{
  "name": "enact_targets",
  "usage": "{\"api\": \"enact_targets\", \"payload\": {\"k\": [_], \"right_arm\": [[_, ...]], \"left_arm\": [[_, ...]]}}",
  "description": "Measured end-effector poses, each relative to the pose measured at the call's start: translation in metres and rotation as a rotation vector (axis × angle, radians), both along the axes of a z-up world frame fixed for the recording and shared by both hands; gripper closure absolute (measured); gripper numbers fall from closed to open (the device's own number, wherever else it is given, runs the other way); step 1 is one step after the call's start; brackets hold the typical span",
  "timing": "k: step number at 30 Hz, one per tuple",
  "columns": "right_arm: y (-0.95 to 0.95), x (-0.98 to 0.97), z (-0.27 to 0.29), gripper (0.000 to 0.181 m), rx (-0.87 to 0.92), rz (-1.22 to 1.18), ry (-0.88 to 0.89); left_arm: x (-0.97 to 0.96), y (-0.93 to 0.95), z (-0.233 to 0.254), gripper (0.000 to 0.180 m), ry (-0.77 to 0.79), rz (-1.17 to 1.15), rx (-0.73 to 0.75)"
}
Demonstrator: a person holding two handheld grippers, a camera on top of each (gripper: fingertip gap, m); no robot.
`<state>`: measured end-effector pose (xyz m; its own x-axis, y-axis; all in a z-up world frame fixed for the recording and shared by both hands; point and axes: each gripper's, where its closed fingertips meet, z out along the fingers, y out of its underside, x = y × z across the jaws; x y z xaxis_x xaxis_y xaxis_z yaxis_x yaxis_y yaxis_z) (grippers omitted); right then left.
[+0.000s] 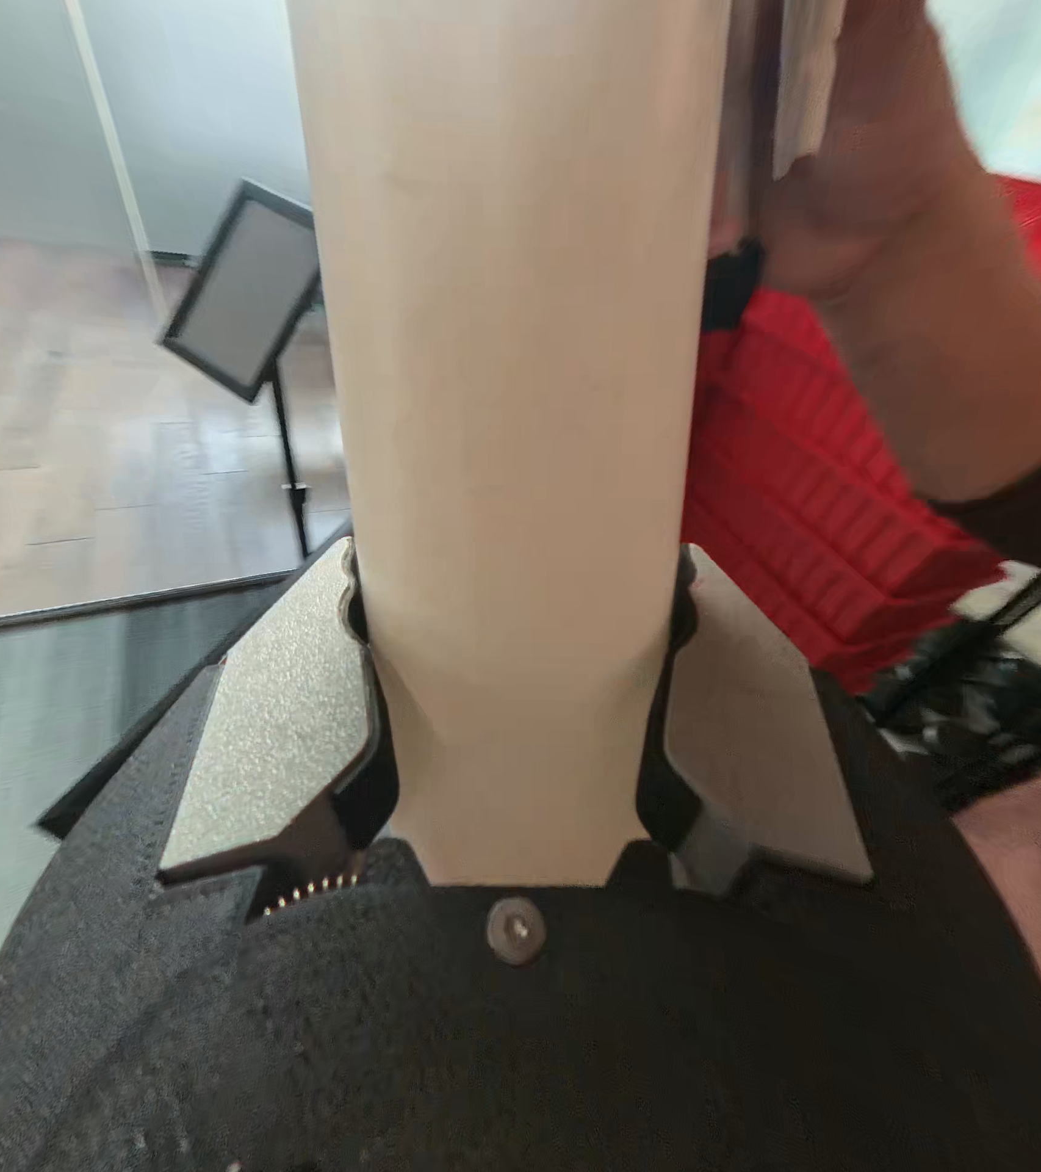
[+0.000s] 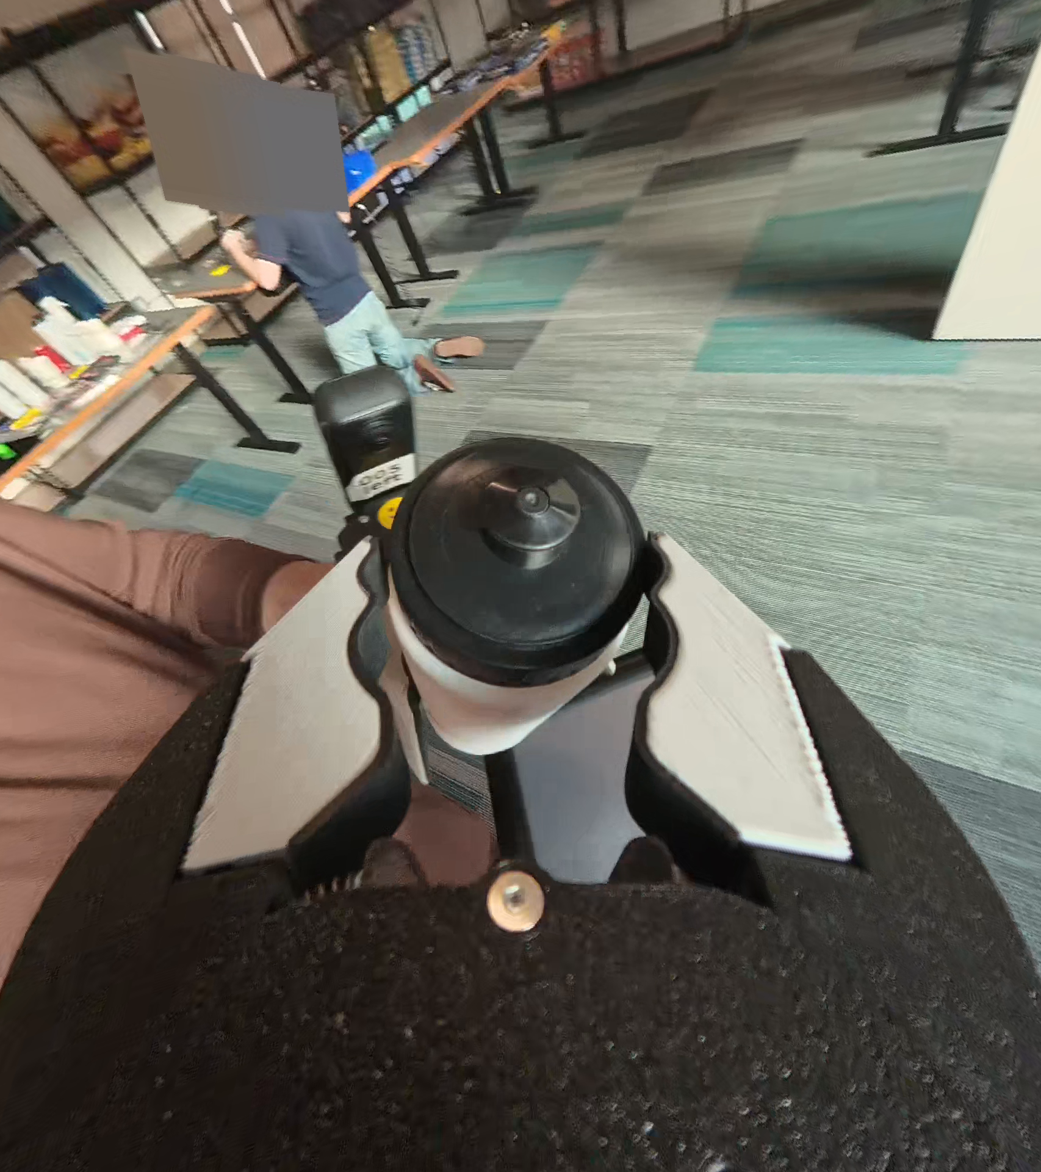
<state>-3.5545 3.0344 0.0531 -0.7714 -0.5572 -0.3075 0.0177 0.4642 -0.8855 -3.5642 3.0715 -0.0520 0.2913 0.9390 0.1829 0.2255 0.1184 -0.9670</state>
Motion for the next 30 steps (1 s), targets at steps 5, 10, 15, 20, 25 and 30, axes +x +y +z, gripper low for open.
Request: {"api": "enact_targets", "payload": {"k": [5, 10, 15, 20, 25, 30], "right_arm": [[0.003, 0.008, 0.010, 0.105, -0.050, 0.056, 0.035], [0.037, 0.038, 0.043, 0.104, -0.172, 0.392, -0.127], [0.019, 0.022, 0.026, 0.103, -0.072, 0.254, -0.105], [0.017, 0.017, 0.016, 0.105, -0.045, 0.207, -0.056], [0.053, 0.045, 0.032, 0.104, -0.169, 0.489, -0.101], [0.074, 0.061, 0.033, 0.105, -0.281, 0.627, -0.099]], "left_arm": [[-0.002, 0.003, 0.000, 0.082, -0.047, 0.009, -0.112], [0.045, 0.064, 0.049, 0.083, 0.109, -0.601, 0.414], [0.021, 0.036, 0.023, 0.083, 0.064, -0.303, 0.233], [0.016, 0.029, 0.006, 0.082, -0.019, -0.215, 0.057], [0.071, 0.078, 0.044, 0.083, 0.069, -0.832, 0.535], [0.105, 0.096, 0.051, 0.083, 0.054, -1.136, 0.752]]}}
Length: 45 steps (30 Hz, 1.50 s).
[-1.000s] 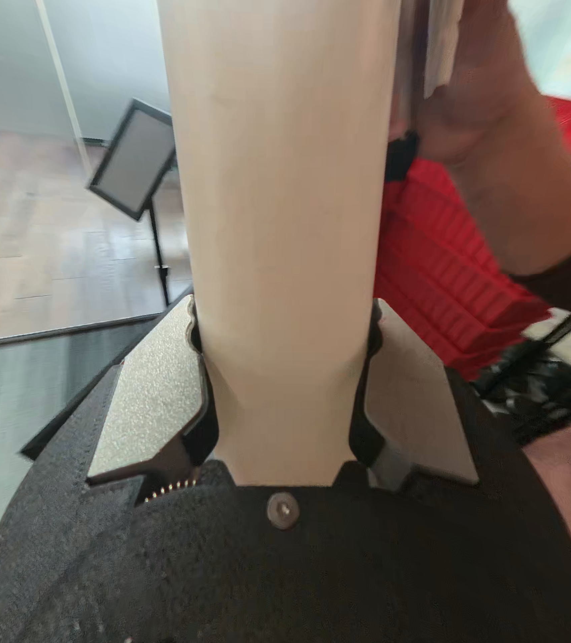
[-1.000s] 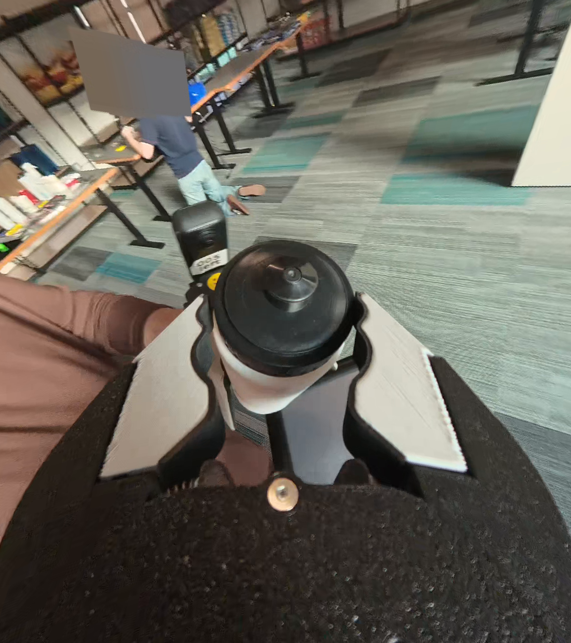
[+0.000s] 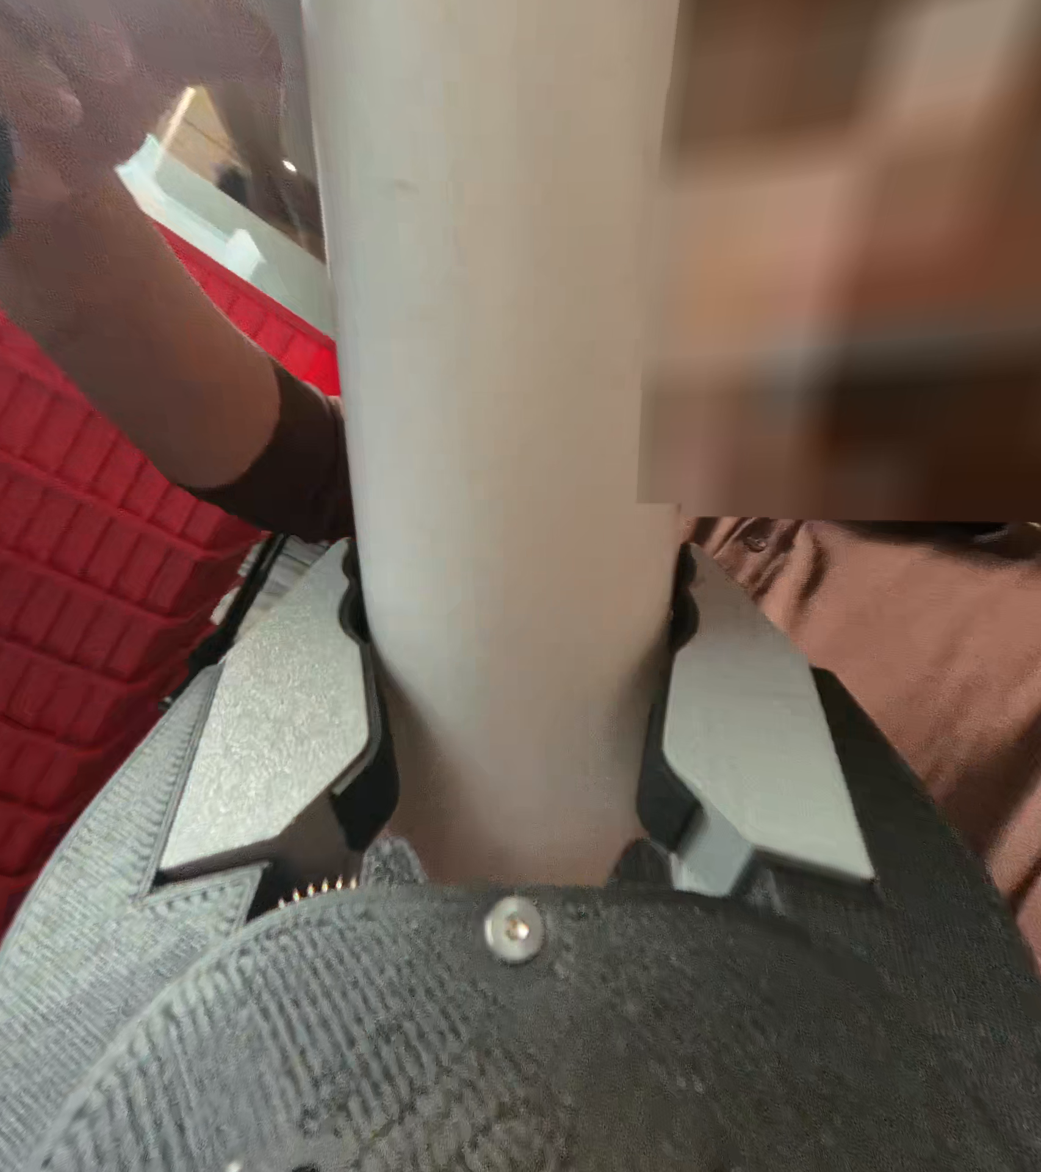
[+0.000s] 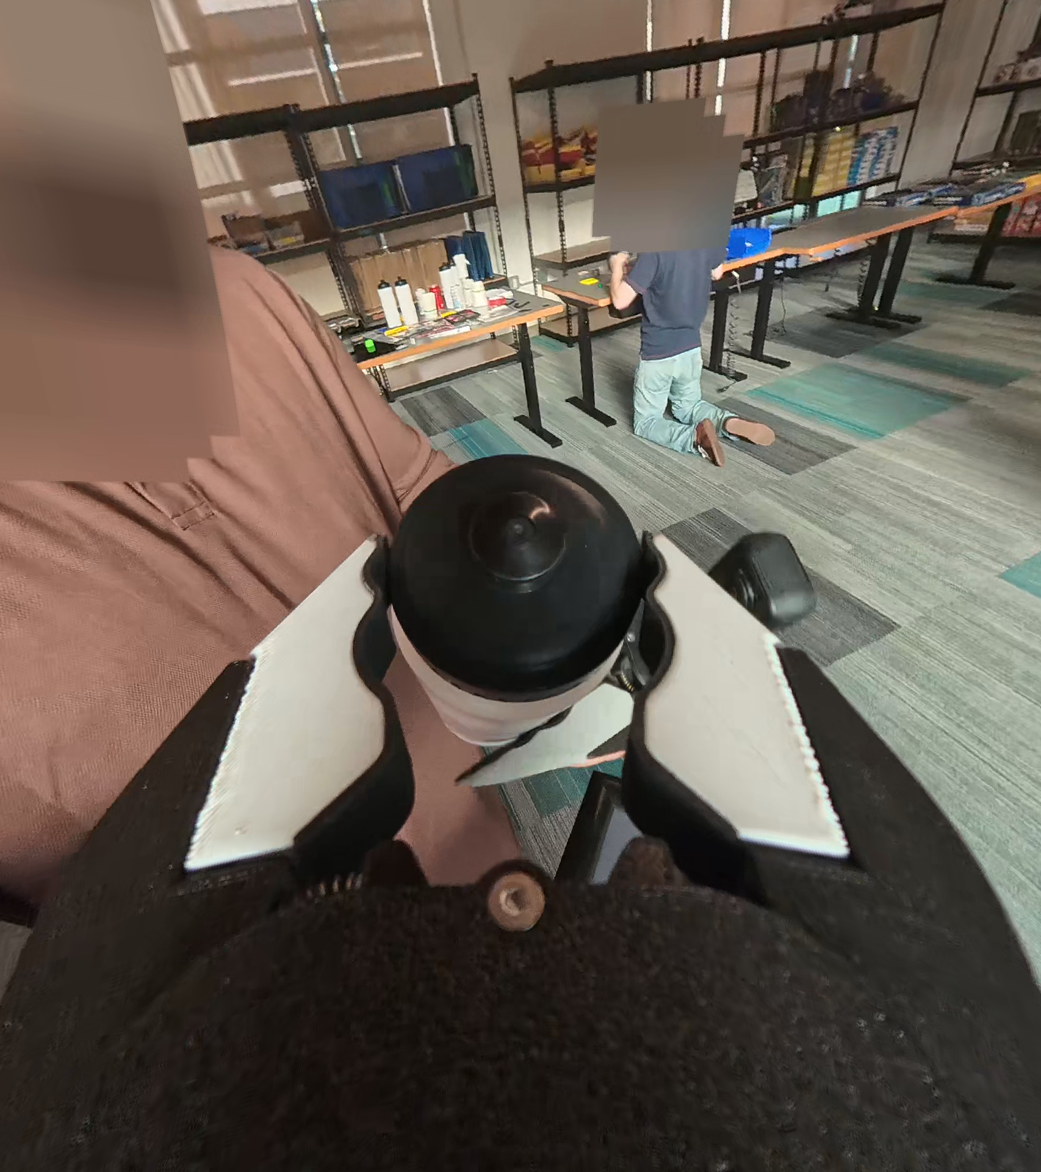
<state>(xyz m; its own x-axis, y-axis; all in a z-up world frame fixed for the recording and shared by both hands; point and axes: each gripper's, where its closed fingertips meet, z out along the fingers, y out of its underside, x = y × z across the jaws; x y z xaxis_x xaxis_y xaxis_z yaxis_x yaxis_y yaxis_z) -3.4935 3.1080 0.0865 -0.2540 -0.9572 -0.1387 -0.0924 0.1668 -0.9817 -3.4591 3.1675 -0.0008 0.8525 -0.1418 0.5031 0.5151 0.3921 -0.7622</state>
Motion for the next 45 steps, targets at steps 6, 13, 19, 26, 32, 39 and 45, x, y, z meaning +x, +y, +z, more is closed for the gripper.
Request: {"api": "enact_targets", "payload": {"k": [6, 13, 19, 26, 32, 39, 45], "right_arm": [[0.007, -0.007, 0.031, 0.104, -0.098, 0.007, -0.085], [-0.053, -0.135, -0.099, 0.105, 0.143, -0.737, 0.351], [-0.028, -0.148, -0.254, 0.104, 0.454, -0.775, 0.592], [-0.014, -0.157, -0.293, 0.107, 0.468, -0.808, 0.762], [-0.016, -0.150, -0.253, 0.105, 0.400, -0.856, 0.672], [-0.046, -0.033, -0.122, 0.077, 0.241, -0.632, -0.087], [-0.062, 0.004, -0.114, 0.088, 0.182, -0.585, -0.145]], "left_arm": [[-0.001, 0.016, -0.025, 0.083, -0.040, 0.009, -0.028], [-0.037, -0.076, -0.079, 0.083, -0.050, 0.835, -0.560], [-0.038, -0.108, -0.078, 0.082, -0.043, 1.020, -0.552], [-0.043, -0.106, -0.091, 0.082, -0.053, 1.006, -0.661], [-0.047, -0.110, -0.092, 0.082, -0.038, 1.031, -0.700], [-0.073, -0.091, -0.084, 0.082, 0.036, 1.118, -0.718], [-0.081, -0.076, -0.109, 0.081, -0.030, 1.093, -0.898]]}}
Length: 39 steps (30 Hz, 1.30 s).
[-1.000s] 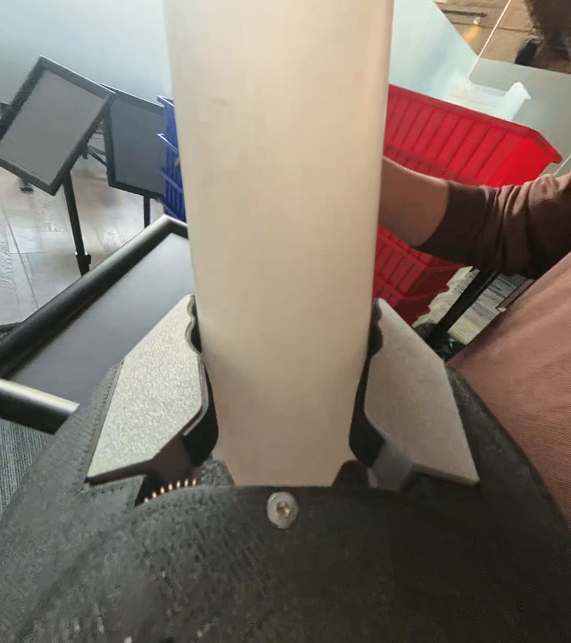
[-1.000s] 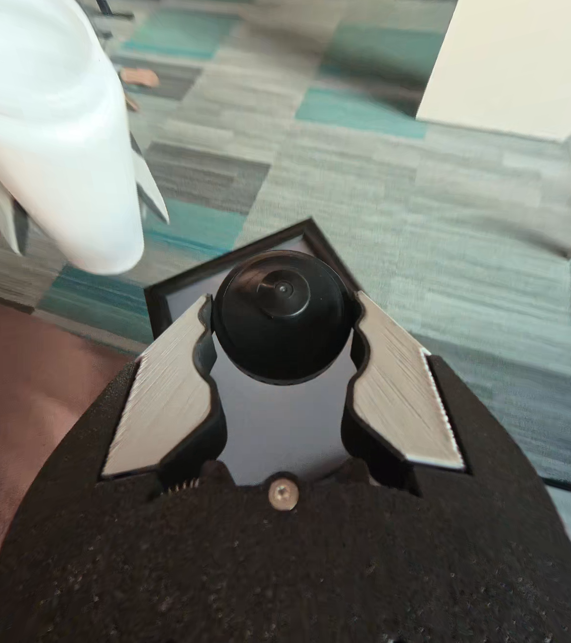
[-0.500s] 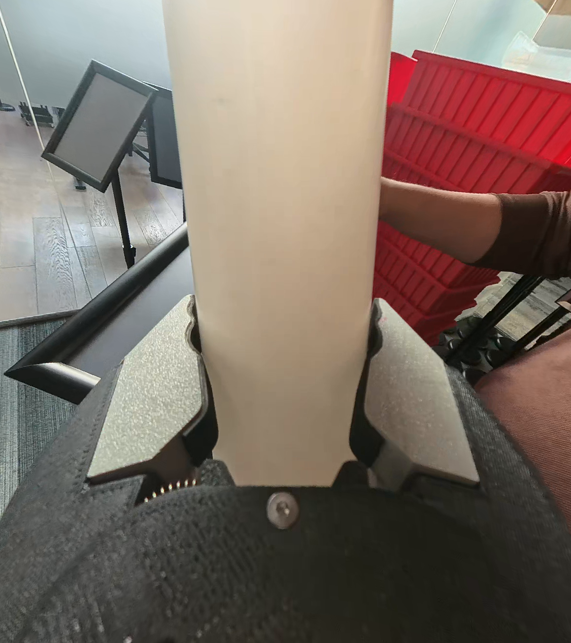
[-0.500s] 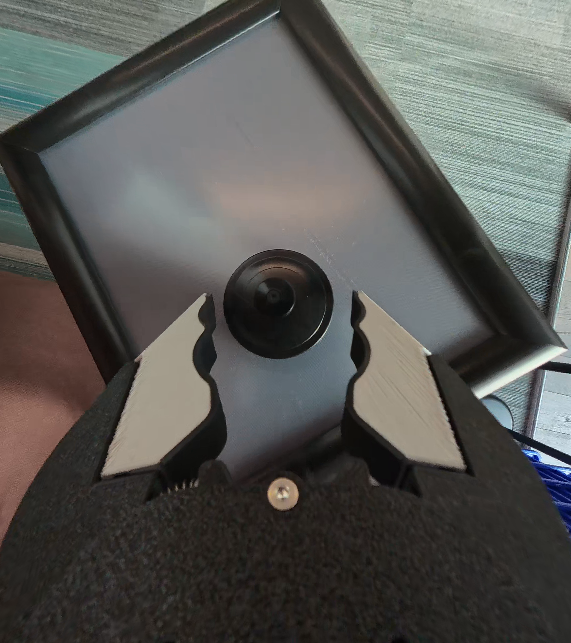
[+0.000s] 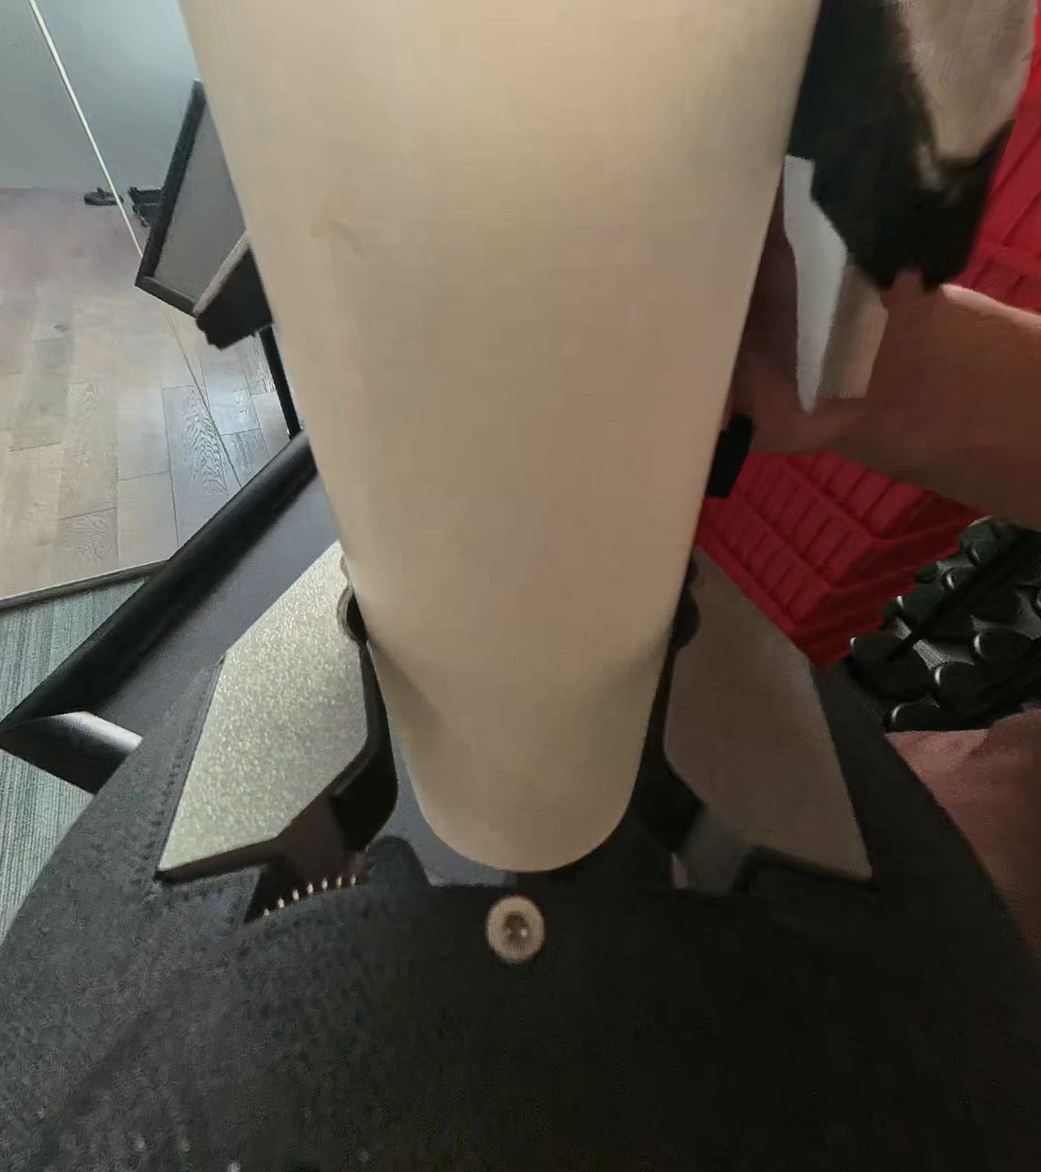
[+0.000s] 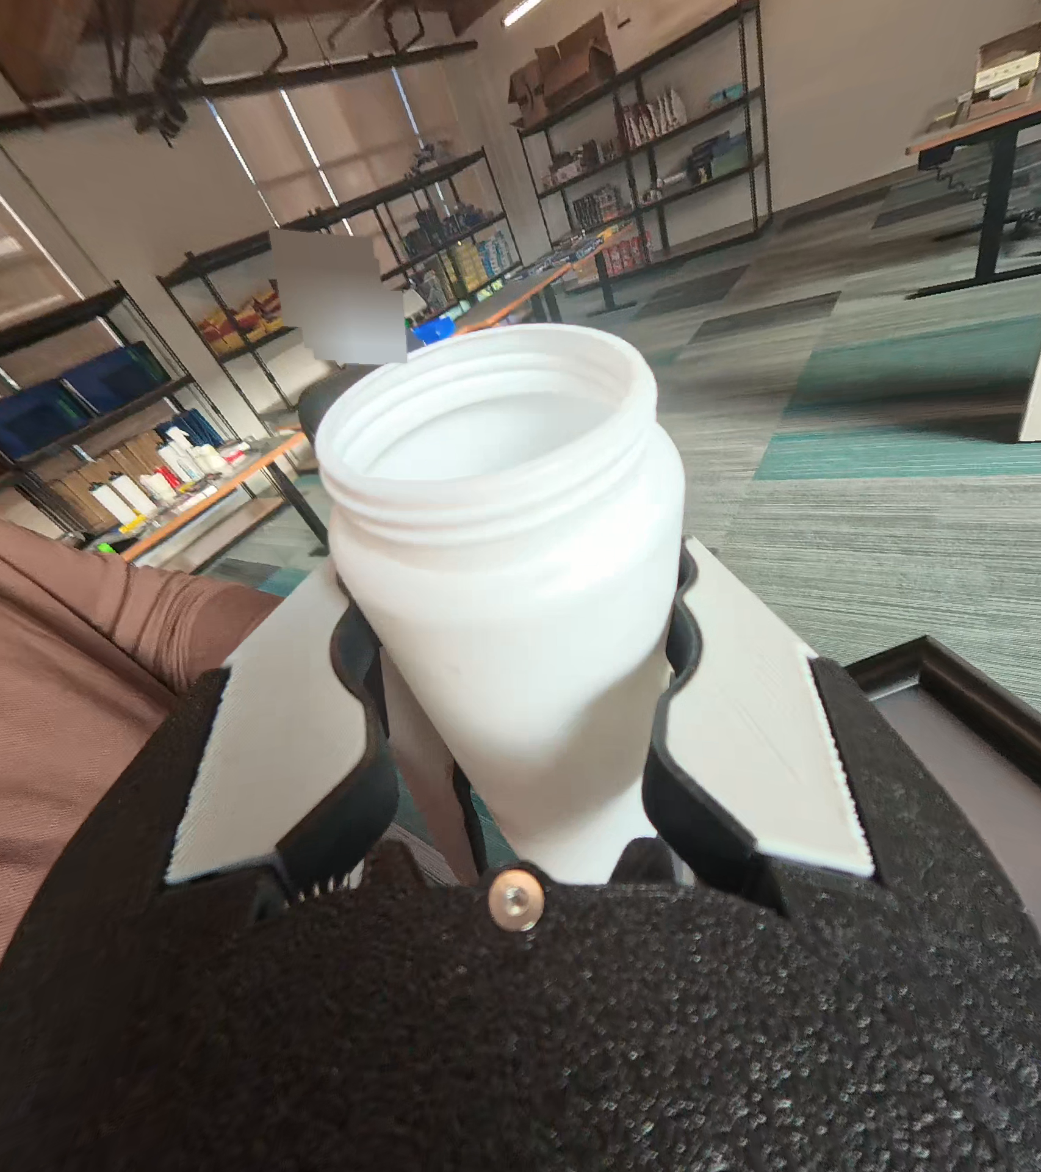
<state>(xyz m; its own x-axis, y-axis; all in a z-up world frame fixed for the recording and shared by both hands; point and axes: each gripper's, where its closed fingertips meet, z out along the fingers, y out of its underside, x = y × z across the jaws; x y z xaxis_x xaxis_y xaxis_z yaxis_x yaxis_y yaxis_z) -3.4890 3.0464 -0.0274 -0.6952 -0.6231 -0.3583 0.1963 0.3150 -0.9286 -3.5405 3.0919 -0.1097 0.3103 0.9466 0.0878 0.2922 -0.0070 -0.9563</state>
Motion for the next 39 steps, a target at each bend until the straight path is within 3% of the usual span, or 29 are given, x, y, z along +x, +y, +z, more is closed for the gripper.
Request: {"api": "enact_targets", "payload": {"k": [3, 7, 11, 12, 15, 17, 22, 25, 29, 31, 35, 39], "right_arm": [[0.003, 0.004, 0.002, 0.089, 0.016, 0.008, 0.054], [0.008, -0.016, 0.025, 0.089, -0.038, -0.064, 0.049], [0.014, -0.053, 0.036, 0.089, -0.039, -0.189, 0.117], [0.016, -0.058, 0.035, 0.089, -0.031, -0.198, 0.132], [0.023, -0.068, 0.038, 0.089, -0.035, -0.231, 0.141], [0.025, -0.083, 0.039, 0.091, -0.042, -0.313, 0.186], [0.044, -0.157, 0.063, 0.092, -0.051, -0.602, 0.549], [0.066, -0.207, 0.066, 0.092, -0.027, -0.768, 0.788], [0.090, -0.247, 0.025, 0.092, 0.068, -0.913, 1.136], [0.091, -0.250, -0.004, 0.092, 0.127, -0.894, 1.261], [0.076, -0.226, -0.028, 0.092, 0.130, -0.815, 1.220], [0.058, -0.198, -0.018, 0.092, 0.062, -0.794, 1.075]], "left_arm": [[0.006, 0.003, 0.006, 0.086, 0.023, -0.013, 0.040], [0.020, -0.005, 0.014, 0.105, 0.048, -0.004, 0.083], [0.041, -0.032, 0.023, 0.173, 0.123, 0.065, 0.092], [0.046, -0.035, 0.025, 0.180, 0.134, 0.065, 0.121], [0.051, -0.038, 0.020, 0.169, 0.111, 0.059, 0.212], [0.052, -0.037, 0.010, 0.169, 0.081, 0.065, 0.196], [0.049, -0.029, -0.017, 0.133, -0.058, 0.057, 0.163], [0.044, -0.032, -0.023, 0.135, -0.098, 0.067, 0.167], [0.038, -0.056, -0.002, 0.157, -0.012, 0.156, 0.127], [0.032, -0.073, 0.032, 0.177, 0.053, 0.183, 0.095], [-0.003, -0.067, 0.131, 0.180, 0.159, 0.081, 0.067], [-0.067, -0.011, 0.153, 0.180, 0.014, -0.095, -0.127]]}}
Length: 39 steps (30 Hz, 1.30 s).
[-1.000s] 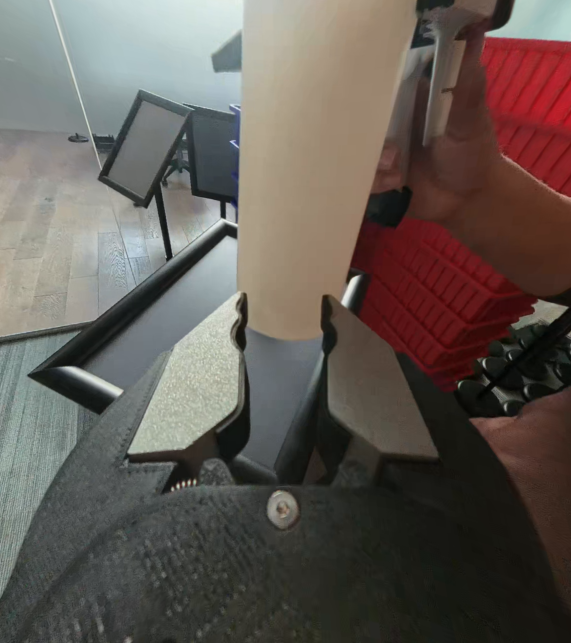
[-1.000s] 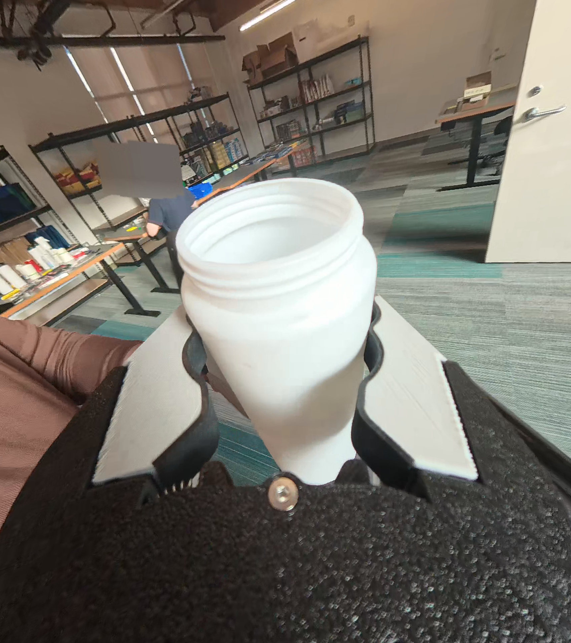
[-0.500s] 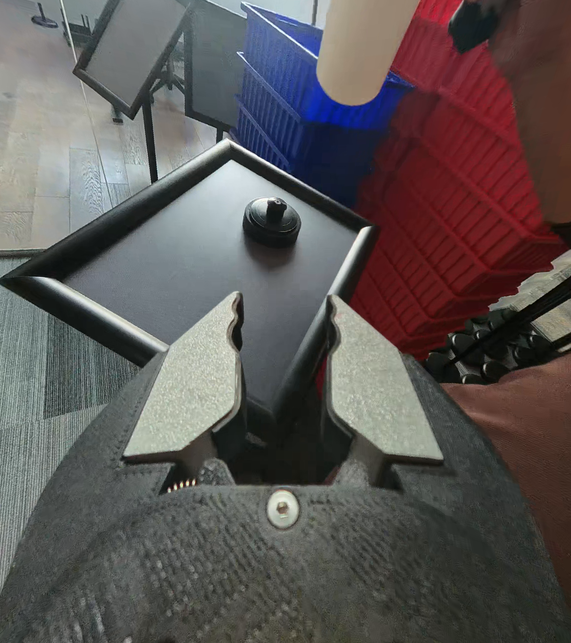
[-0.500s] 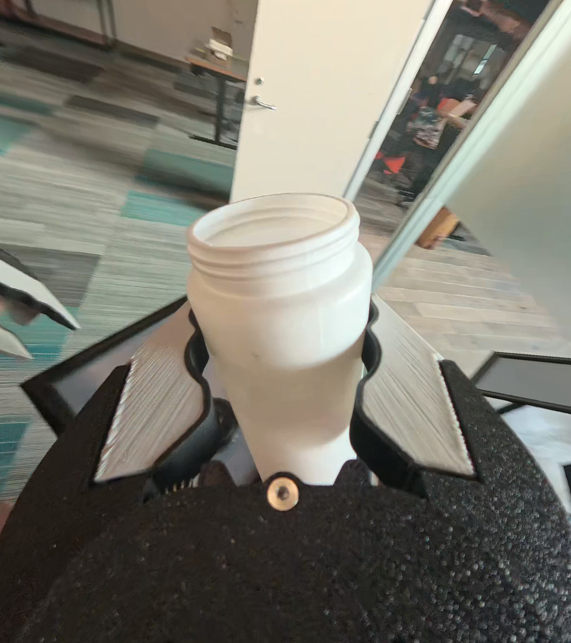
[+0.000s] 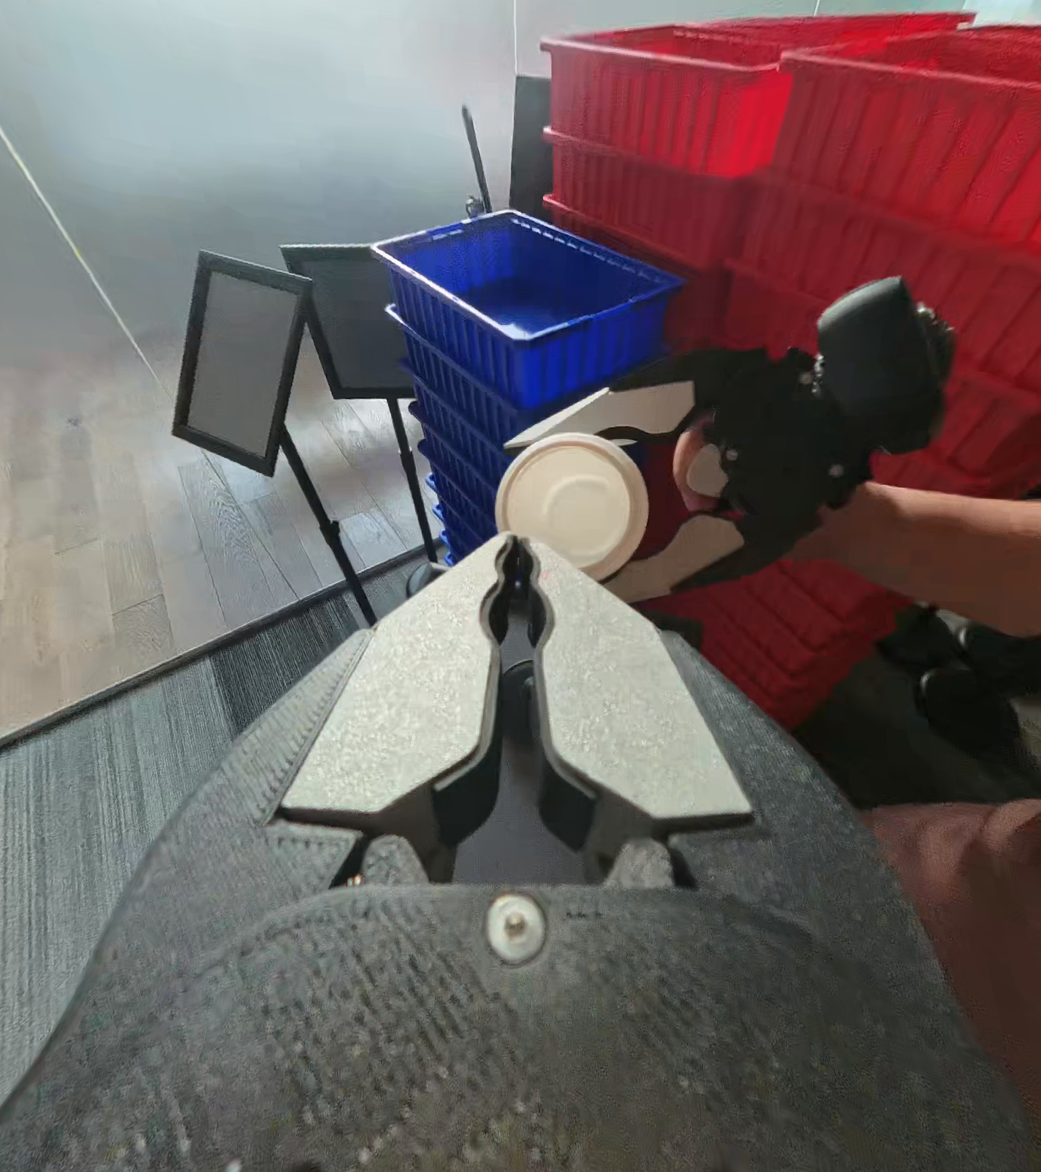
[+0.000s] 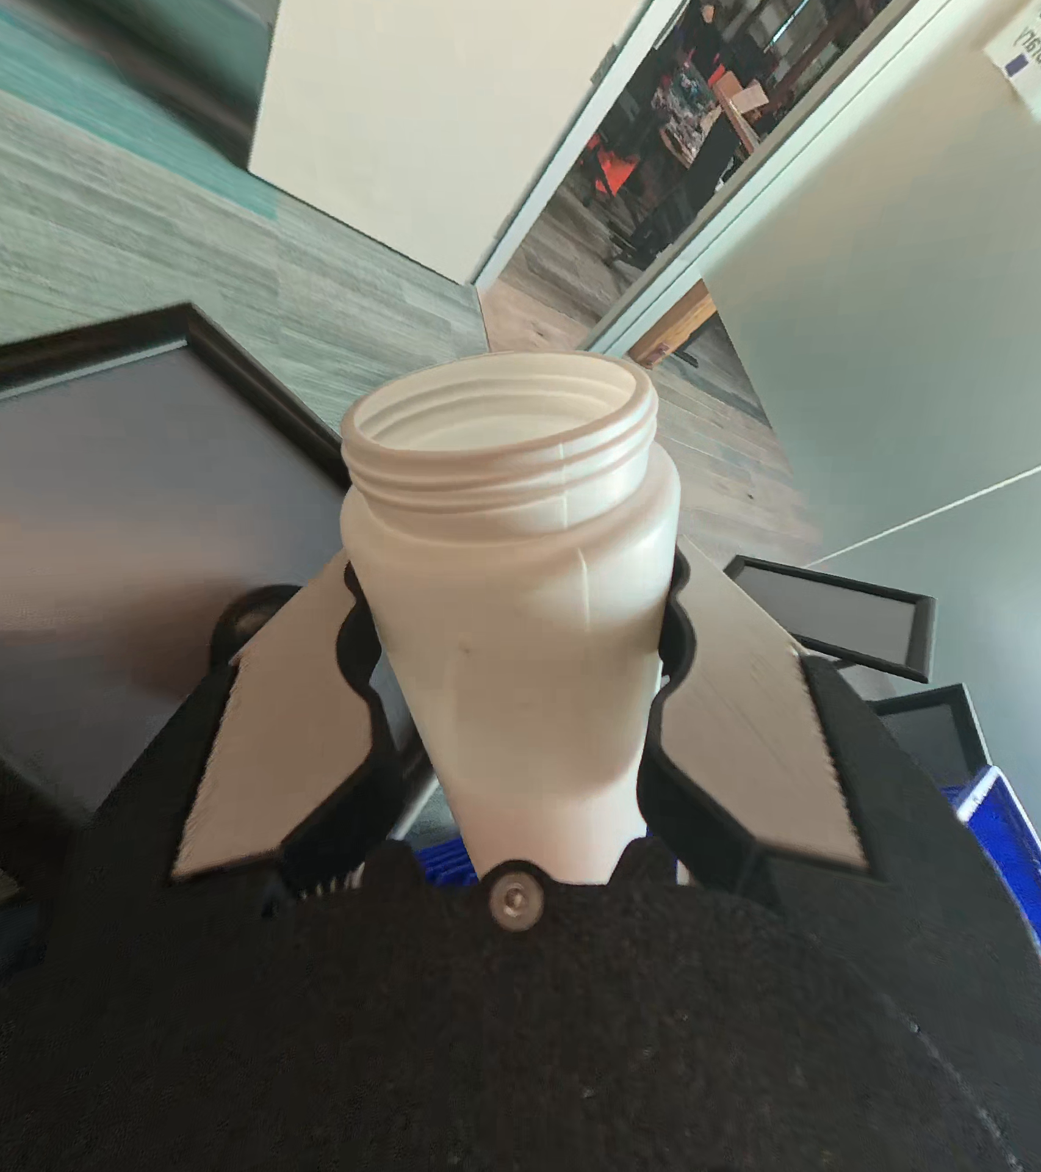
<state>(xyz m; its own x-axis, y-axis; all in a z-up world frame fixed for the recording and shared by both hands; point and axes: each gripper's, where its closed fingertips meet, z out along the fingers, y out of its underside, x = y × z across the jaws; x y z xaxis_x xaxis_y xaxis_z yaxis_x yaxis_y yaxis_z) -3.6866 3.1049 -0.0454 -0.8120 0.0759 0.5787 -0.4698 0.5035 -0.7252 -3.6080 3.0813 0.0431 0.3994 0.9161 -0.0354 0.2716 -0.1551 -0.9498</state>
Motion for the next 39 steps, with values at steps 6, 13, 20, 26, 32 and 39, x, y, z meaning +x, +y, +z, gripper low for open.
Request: {"api": "enact_targets", "payload": {"k": [6, 13, 20, 26, 32, 39], "right_arm": [[-0.004, 0.000, 0.005, 0.092, -0.062, -0.045, -0.028], [0.007, -0.003, 0.071, 0.092, -0.180, 0.147, -0.314], [-0.029, 0.123, 0.140, 0.093, -0.308, 0.864, -0.993], [-0.065, 0.159, 0.107, 0.094, -0.394, 0.907, -1.216], [-0.075, 0.169, 0.077, 0.098, -0.293, 0.796, -1.152], [-0.040, 0.098, 0.137, 0.150, -0.325, 0.666, -0.756]], "left_arm": [[-0.047, 0.027, -0.036, 0.180, -0.141, -0.030, -0.255], [-0.019, 0.020, -0.031, 0.114, 0.024, -0.060, 0.093], [0.014, 0.037, -0.048, 0.083, 0.045, -0.103, 0.146], [0.042, 0.020, -0.091, 0.079, -0.126, -0.057, 0.193], [0.062, -0.002, -0.113, 0.079, -0.093, 0.052, 0.266], [0.079, -0.079, -0.123, 0.080, -0.037, 0.391, -0.239]]}}
